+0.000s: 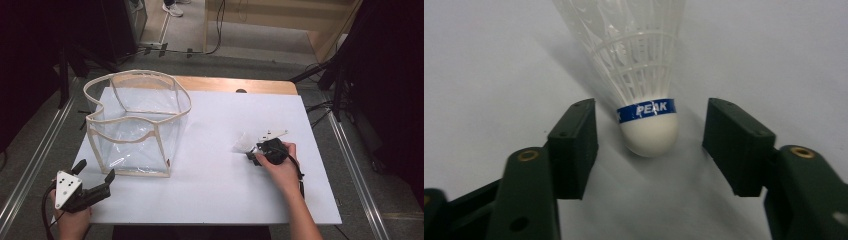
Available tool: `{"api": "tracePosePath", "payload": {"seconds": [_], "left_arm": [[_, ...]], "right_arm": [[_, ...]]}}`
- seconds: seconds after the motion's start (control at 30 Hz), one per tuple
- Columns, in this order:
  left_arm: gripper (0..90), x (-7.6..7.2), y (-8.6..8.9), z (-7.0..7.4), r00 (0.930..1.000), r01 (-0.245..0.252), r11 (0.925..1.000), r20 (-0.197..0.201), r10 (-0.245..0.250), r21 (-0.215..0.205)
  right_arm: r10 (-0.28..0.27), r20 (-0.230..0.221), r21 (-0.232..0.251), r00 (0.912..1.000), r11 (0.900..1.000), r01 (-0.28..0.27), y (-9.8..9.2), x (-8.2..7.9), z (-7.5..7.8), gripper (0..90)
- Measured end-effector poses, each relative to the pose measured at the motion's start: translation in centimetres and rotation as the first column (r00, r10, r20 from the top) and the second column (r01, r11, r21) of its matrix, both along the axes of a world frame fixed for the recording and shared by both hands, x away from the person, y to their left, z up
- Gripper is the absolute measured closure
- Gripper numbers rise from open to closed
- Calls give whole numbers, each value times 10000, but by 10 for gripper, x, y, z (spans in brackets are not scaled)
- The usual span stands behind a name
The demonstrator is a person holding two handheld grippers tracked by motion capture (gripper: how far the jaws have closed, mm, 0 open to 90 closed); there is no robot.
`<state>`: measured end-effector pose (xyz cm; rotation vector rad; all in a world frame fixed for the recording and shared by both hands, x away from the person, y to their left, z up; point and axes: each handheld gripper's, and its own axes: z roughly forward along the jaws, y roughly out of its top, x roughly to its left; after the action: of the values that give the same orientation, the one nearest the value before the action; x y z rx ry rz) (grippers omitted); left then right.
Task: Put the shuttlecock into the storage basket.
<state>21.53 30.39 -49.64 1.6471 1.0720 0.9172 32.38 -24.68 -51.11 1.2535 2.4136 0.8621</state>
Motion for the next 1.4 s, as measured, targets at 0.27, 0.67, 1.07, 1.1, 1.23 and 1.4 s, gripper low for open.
{"api": "tracePosePath", "payload": {"seconds": [0.27, 0.67, 1.07, 1.1, 1.23, 1.4], "left_arm": [[92, 0, 0, 0, 10000, 5, 10000, 0, -5, 7], [92, 0, 0, 0, 10000, 9, 10000, 13, -9, 13], [92, 0, 0, 0, 10000, 26, 10000, 9, -26, -5], [92, 0, 0, 0, 10000, 22, 10000, 7, -22, -12], [92, 0, 0, 0, 10000, 30, 10000, 9, -30, -7], [92, 0, 0, 0, 10000, 30, 10000, 10, -30, -9]], "right_arm": [[-395, 35, 334, 9992, 9987, 394, -5, -1, 1, 630], [-409, 417, 1189, 9983, 9923, 357, -4, -7, 22, 631], [-29, 857, 1581, 9963, 9874, -107, 15, -6, 48, 632], [-22, 860, 1637, 9963, 9864, -119, 17, -7, 51, 632], [163, 1022, 1618, 9946, 9863, -328, 24, -6, 57, 632], [300, 1111, 1663, 9934, 9849, -483, 30, -4, 64, 632]]}}
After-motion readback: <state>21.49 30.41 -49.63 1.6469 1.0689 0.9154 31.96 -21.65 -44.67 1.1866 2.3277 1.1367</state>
